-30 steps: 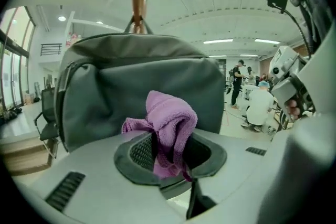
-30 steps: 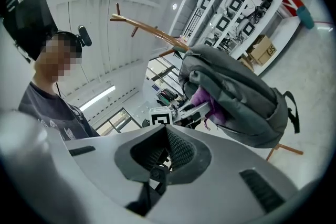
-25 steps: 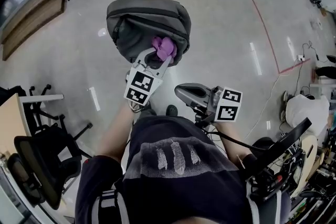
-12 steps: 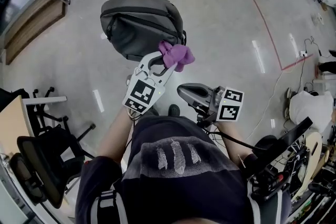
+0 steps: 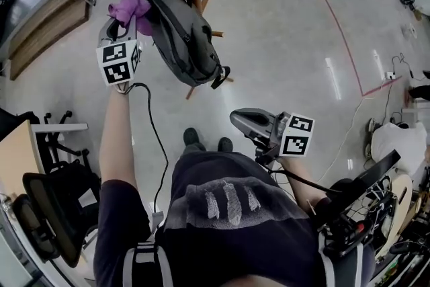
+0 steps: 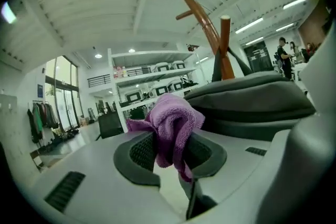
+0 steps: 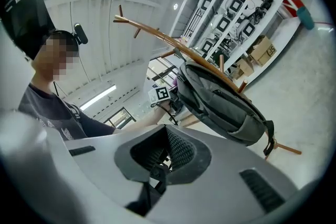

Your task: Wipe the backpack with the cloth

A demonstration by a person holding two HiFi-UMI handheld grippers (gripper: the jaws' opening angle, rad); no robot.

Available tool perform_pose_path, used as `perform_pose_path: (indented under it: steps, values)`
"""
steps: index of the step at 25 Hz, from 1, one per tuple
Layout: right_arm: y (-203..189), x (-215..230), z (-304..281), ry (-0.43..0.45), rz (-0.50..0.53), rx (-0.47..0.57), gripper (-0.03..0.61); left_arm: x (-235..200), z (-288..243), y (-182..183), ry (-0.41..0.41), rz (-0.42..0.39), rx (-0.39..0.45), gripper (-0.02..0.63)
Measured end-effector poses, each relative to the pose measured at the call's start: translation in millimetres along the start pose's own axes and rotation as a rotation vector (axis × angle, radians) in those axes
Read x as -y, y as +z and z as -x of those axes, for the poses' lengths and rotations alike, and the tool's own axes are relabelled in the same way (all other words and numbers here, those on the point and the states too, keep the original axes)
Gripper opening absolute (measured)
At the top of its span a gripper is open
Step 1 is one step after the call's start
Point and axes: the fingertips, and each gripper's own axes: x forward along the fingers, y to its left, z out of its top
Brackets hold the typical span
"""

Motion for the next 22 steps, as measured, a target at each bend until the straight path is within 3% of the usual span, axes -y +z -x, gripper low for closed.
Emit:
perform_pose_path:
  steps: [4, 10, 22]
  values:
    - [8, 1, 0, -0.019, 0.004, 0.017, 0.005, 25, -20, 8, -0.104, -0.042, 0.001, 0.118]
    - [11, 8, 1, -0.043, -0.008, 0.034, 0.005, 104, 14, 23, -0.262, -0.091, 0.043, 0.118]
    - [11, 4, -3, -0.004, 0.0, 0.033, 0.005, 189, 61, 49, -0.322, -0.163, 0.101, 0.118]
